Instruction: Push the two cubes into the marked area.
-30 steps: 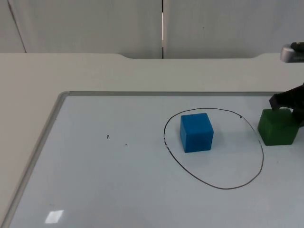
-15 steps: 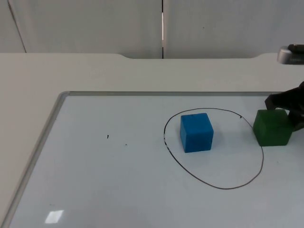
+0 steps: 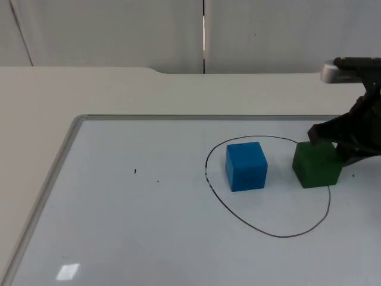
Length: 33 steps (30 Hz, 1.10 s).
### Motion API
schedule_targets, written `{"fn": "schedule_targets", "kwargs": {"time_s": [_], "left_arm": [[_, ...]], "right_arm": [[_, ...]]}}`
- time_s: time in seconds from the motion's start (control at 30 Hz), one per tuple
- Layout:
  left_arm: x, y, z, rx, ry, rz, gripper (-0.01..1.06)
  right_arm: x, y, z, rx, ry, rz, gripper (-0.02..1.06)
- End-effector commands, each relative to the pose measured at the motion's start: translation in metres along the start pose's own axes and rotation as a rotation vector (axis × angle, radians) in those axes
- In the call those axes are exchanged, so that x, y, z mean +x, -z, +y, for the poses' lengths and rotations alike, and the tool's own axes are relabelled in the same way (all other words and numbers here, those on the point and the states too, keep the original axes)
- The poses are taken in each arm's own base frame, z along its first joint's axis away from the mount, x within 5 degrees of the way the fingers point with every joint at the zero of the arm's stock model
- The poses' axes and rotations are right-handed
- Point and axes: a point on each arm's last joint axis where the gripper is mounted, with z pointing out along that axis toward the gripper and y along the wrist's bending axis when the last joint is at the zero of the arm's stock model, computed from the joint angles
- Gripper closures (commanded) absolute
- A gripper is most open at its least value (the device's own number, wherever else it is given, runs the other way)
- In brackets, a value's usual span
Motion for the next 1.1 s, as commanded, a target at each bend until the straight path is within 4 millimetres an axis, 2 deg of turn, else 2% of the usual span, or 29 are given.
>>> {"fn": "schedule_targets", "kwargs": {"time_s": [0.0, 0.1, 0.8, 1.07], "left_arm": [[0.002, -0.001, 0.0, -0.007, 0.009, 0.005, 1.05], [0.002, -0.001, 0.0, -0.007, 0.009, 0.005, 1.05], [0.002, -0.001, 0.0, -0.007, 0.009, 0.005, 1.05], [0.002, -0.001, 0.0, -0.007, 0.009, 0.005, 1.05]], "right_arm": [[-0.002, 0.0, 0.007, -0.01, 0.01, -0.021, 1.05], [-0.002, 0.0, 0.015, -0.022, 0.02, -0.028, 1.05], [-0.003, 0.0, 0.02, -0.056, -0.062, -0.043, 1.05], [-0.004, 0.0, 0.042, -0.079, -0.006, -0.099, 1.05]]}}
